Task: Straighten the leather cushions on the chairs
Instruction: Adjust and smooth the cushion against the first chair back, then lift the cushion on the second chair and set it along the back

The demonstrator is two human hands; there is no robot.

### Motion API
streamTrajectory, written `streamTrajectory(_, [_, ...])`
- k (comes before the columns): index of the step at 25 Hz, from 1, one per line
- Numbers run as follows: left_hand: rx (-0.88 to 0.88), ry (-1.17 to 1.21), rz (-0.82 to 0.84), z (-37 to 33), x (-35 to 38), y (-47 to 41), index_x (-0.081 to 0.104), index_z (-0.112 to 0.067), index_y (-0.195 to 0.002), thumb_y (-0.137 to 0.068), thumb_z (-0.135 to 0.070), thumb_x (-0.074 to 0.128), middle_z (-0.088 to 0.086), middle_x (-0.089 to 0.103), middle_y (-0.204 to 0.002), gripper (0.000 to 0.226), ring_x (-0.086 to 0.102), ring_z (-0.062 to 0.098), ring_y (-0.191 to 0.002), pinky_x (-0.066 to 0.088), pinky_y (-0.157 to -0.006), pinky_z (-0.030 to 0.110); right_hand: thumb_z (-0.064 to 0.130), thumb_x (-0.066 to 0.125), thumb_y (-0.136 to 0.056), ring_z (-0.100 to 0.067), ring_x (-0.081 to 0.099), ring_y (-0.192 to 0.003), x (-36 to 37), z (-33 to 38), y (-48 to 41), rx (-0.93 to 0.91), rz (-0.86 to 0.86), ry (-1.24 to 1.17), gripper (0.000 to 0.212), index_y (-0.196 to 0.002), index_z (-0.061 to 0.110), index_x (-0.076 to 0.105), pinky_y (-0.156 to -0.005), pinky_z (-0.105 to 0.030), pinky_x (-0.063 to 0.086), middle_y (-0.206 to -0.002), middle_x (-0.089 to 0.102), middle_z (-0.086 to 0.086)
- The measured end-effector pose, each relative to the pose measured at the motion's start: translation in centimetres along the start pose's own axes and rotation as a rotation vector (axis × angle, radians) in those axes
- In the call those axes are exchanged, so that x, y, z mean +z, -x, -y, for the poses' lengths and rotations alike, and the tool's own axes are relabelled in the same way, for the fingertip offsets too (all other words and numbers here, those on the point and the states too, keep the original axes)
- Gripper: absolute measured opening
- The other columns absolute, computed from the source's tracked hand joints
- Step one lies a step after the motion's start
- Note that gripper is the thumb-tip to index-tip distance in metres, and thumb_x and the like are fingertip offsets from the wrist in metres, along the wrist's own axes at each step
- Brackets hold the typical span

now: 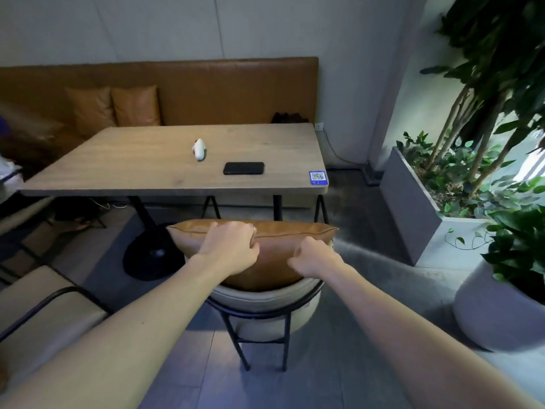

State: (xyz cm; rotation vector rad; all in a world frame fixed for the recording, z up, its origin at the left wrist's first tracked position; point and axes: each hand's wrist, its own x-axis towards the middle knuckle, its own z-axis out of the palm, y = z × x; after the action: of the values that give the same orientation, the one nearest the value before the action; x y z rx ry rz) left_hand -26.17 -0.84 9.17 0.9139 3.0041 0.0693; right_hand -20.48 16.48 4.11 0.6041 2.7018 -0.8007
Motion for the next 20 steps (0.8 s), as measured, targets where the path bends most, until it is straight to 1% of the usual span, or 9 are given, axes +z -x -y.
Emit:
streamTrajectory(1, [-0.001,-0.016,-0.013,0.7,-1.6,0.8,0.047,-0.025,-0.071,-0.096,-0.036,0.05,-0.004,0.054,-0.083,0.027,0.05,0.022,-0.082,0.037,-0.087,0.042,0.028,0.055,-0.089,-0.034,0.066,-0.102,-1.1,1.8,0.9,-0.049,-0.042,0.018,0.021,-0.1,0.014,0.066,-0.084,-0.04,0.052,-0.102,0.067,-0.009])
streamTrajectory(3, [-0.009,-0.025,-0.039,2.4,-5.1,3.0,0.048,-0.025,-0.072,-0.094,-0.031,0.05,-0.003,0.055,-0.083,0.023,0.056,0.025,-0.086,0.035,-0.082,0.041,0.031,0.055,-0.093,-0.034,0.065,-0.107,-3.1,6.0,3.5,-0.15,-0.131,0.056,0.031,-0.118,0.016,0.067,-0.089,-0.04,0.053,-0.114,0.069,-0.009])
streamTrajectory(6, [-0.029,-0.047,-0.161,6.1,-11.1,8.4,0.057,-0.023,-0.081,-0.093,-0.033,0.051,-0.002,0.062,-0.087,0.016,0.061,0.027,-0.094,0.035,-0.079,0.039,0.038,0.054,-0.096,-0.033,0.065,-0.108,-4.8,13.3,9.6,-0.341,-0.286,0.079,0.034,-0.123,0.019,0.064,-0.09,-0.043,0.053,-0.116,0.07,-0.01])
streamTrajectory(7, [-0.036,-0.057,-0.219,7.6,-13.0,10.7,0.062,-0.023,-0.088,-0.093,-0.035,0.051,0.0,0.067,-0.094,0.017,0.062,0.027,-0.098,0.037,-0.082,0.039,0.04,0.053,-0.098,-0.033,0.065,-0.107,-5.0,15.7,12.2,-0.403,-0.344,0.096,0.036,-0.124,0.018,0.062,-0.086,-0.041,0.053,-0.116,0.07,-0.01])
streamTrajectory(9, [-0.051,-0.083,-0.329,10.3,-16.4,15.7,0.068,-0.022,-0.112,-0.094,-0.038,0.052,0.002,0.069,-0.115,0.029,0.06,0.027,-0.111,0.038,-0.092,0.041,0.043,0.049,-0.101,-0.031,0.065,-0.105,-5.0,20.4,17.4,-0.507,-0.469,0.148,0.039,-0.129,0.018,0.058,-0.077,-0.038,0.049,-0.116,0.068,-0.008])
streamTrajectory(11, [-0.099,-0.122,-0.443,13.2,-19.7,21.2,0.064,-0.019,-0.127,-0.094,-0.042,0.053,0.004,0.065,-0.129,0.042,0.055,0.029,-0.122,0.037,-0.101,0.046,0.046,0.044,-0.102,-0.03,0.064,-0.106,-4.3,24.8,22.4,-0.603,-0.582,0.219,0.044,-0.135,0.018,0.053,-0.079,-0.041,0.05,-0.12,0.066,-0.008])
streamTrajectory(15, [-0.291,-0.211,-0.657,20.1,-26.3,33.8,0.059,-0.018,-0.136,-0.096,-0.049,0.048,0.009,0.058,-0.142,0.052,0.046,0.033,-0.135,0.033,-0.109,0.058,0.048,0.042,-0.101,-0.032,0.061,-0.112,-1.6,33.8,32.0,-0.807,-0.707,0.318,0.047,-0.138,0.02,0.05,-0.09,-0.047,0.05,-0.13,0.062,-0.007])
streamTrajectory(17, [-0.365,-0.213,-0.685,23.5,-28.8,39.3,0.052,-0.019,-0.143,-0.098,-0.05,0.047,0.012,0.049,-0.151,0.055,0.038,0.035,-0.142,0.028,-0.112,0.061,0.049,0.043,-0.101,-0.032,0.058,-0.121,-0.3,38.1,35.9,-0.885,-0.719,0.311,0.051,-0.143,0.02,0.047,-0.096,-0.049,0.048,-0.142,0.055,-0.008])
streamTrajectory(20, [-0.455,-0.238,-0.713,28.5,-31.1,46.1,0.048,-0.019,-0.146,-0.098,-0.051,0.045,0.016,0.043,-0.155,0.058,0.033,0.038,-0.144,0.027,-0.113,0.065,0.05,0.043,-0.101,-0.032,0.047,-0.136,2.1,44.1,40.3,-0.985,-0.738,0.276,0.057,-0.151,0.022,0.04,-0.106,-0.051,0.042,-0.157,0.042,-0.01])
